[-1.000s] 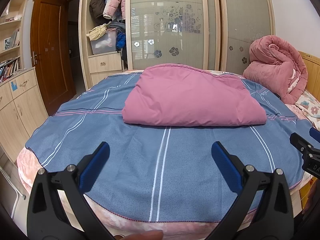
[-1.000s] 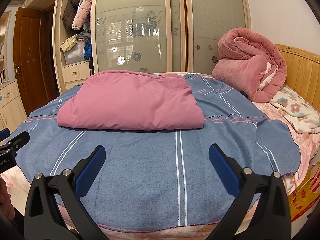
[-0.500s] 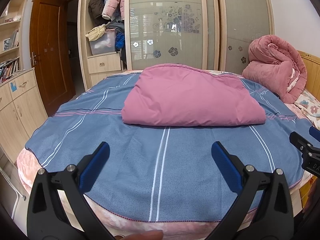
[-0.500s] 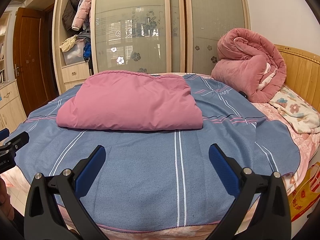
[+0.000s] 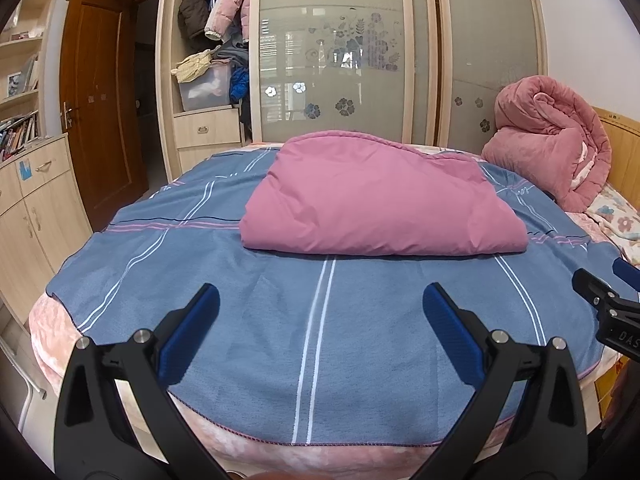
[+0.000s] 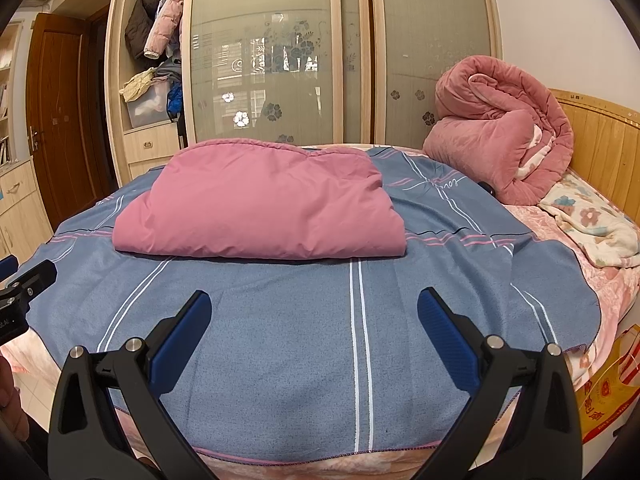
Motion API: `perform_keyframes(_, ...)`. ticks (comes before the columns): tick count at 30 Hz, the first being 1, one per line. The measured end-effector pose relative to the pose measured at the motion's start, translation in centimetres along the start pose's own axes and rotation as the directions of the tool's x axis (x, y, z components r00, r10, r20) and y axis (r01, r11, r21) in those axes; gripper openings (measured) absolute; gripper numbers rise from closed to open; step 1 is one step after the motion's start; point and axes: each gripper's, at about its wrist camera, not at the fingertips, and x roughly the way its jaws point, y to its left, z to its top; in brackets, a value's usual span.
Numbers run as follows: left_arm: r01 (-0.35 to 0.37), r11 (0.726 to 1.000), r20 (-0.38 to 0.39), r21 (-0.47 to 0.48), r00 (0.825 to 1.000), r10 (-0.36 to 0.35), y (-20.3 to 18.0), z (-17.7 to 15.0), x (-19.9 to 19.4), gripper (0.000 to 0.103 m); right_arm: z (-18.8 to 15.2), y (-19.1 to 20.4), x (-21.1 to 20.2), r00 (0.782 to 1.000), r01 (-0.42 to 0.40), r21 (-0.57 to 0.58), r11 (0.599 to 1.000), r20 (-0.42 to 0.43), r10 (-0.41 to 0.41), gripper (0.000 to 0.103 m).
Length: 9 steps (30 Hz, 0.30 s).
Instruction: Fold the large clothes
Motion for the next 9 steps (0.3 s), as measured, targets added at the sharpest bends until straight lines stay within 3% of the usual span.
perform_keyframes(9,0.013,1.000,-0.022,0.016,1.000,-0.012,-0.17,0.00,0.44,0.101,0.02,-0.01,0.03,1.000,0.001,0.000,1.000,-0.002,-0.001,0.102)
